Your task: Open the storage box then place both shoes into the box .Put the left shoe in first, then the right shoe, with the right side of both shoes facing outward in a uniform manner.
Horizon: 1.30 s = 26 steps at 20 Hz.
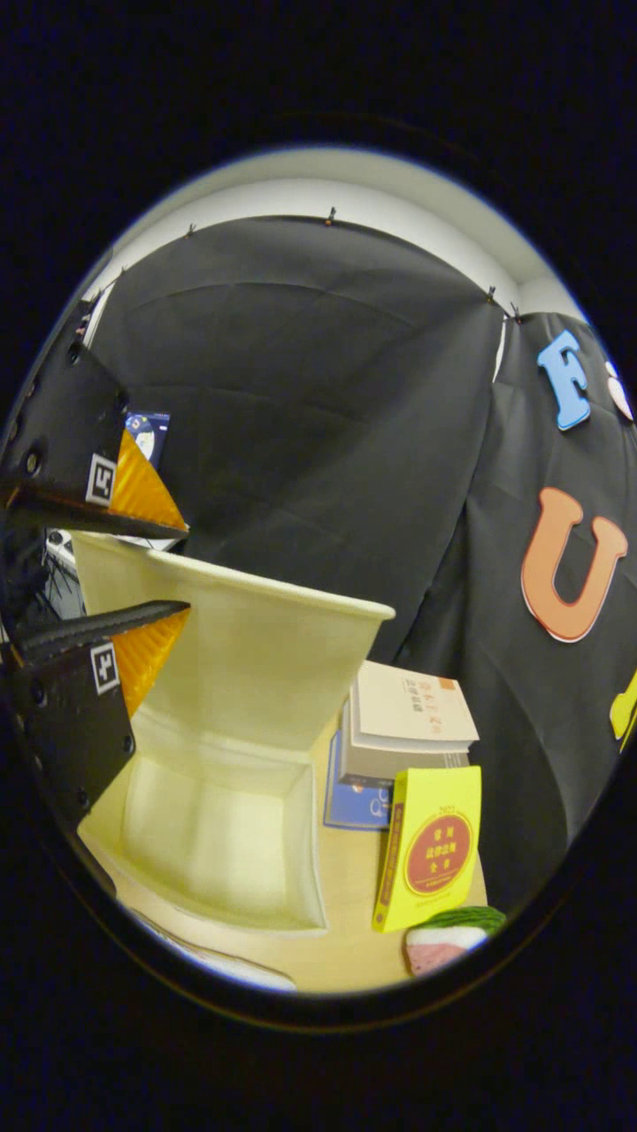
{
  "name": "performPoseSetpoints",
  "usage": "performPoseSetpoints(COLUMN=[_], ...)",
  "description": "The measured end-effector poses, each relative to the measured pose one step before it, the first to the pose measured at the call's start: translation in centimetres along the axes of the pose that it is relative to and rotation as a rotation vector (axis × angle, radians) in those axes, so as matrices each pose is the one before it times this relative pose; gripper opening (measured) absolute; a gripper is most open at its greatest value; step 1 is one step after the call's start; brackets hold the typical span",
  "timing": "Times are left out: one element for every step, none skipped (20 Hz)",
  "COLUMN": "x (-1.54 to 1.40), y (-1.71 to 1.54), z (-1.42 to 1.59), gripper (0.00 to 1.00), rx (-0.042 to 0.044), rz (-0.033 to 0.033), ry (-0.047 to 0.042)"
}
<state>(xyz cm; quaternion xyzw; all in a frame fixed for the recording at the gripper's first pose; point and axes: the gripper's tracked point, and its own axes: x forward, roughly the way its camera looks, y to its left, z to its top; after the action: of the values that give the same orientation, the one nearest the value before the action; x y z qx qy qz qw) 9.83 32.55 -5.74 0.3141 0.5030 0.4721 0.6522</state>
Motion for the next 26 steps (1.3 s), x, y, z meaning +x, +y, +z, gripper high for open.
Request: performPoseSetpoints(x=[0.694,0.876,0.653,0.590,0.559,0.481,0.358,0.030,0.103,-0.158,-0.253,-0.458,-0.545,-0.646,-0.726,-0.791,-0.834,-0.820,-0.784,-0.858,-0.616,-0.730,-0.589,-0.592,-0.489,-0.448], y=[0.481,0.235,-0.105,-0.155,-0.262,0.135,-0.211,-0.405,-0.146,-0.151,-0.300,-0.164,-0.415,-0.754,-1.121,-1.127,-1.190,-1.257,-1.331,-1.591,-1.558,-1.522,-1.769,-1.536,-1.578,-1.637], z=[-0.112,-0.047,0.036,-0.058,-0.186,-0.502,-0.210,-0.072,0.057,-0.142,0.054,-0.067,0.014,0.011,0.052,-0.169,-0.218,-0.256,-0.226,0.030,-0.149,-0.253,-0.186,-0.400,-0.326,-0.441], gripper=[0.43,0.53,0.62,0.72,0.72,0.78,0.78,0.78,0.78,0.78,0.78,0.78,0.78,0.78,0.79,0.79,0.83,0.85,0.90,0.95,0.95,0.94,0.95,0.95,0.95,0.95], rx=[0.02102,0.01799,0.00934,0.00553,0.01302,0.01663,0.00835,-0.00110,-0.00315,-0.00630,-0.00439,-0.00244,-0.00593,-0.01077,-0.01403,-0.01398,-0.00949,-0.00524,-0.00505,-0.00132,0.00076,0.00599,0.00763,0.00463,0.00510,0.00294], rz=[0.01692,0.01153,-0.00323,-0.00547,-0.00678,0.00770,-0.00326,-0.00972,-0.00260,-0.00497,-0.00820,-0.00346,-0.00942,-0.02123,-0.03335,-0.03301,-0.03015,-0.02838,-0.02731,-0.02951,-0.02776,-0.02869,-0.03413,-0.02878,-0.02690,-0.02633], ry=[0.00524,0.00209,0.00191,0.00030,0.01152,0.02021,0.01601,0.00452,0.00132,0.00150,-0.00363,-0.00413,-0.00294,-0.00720,-0.00884,-0.00629,0.00079,-0.00093,-0.00595,-0.00757,-0.00592,-0.00644,-0.00489,-0.00179,0.00004,0.00223])
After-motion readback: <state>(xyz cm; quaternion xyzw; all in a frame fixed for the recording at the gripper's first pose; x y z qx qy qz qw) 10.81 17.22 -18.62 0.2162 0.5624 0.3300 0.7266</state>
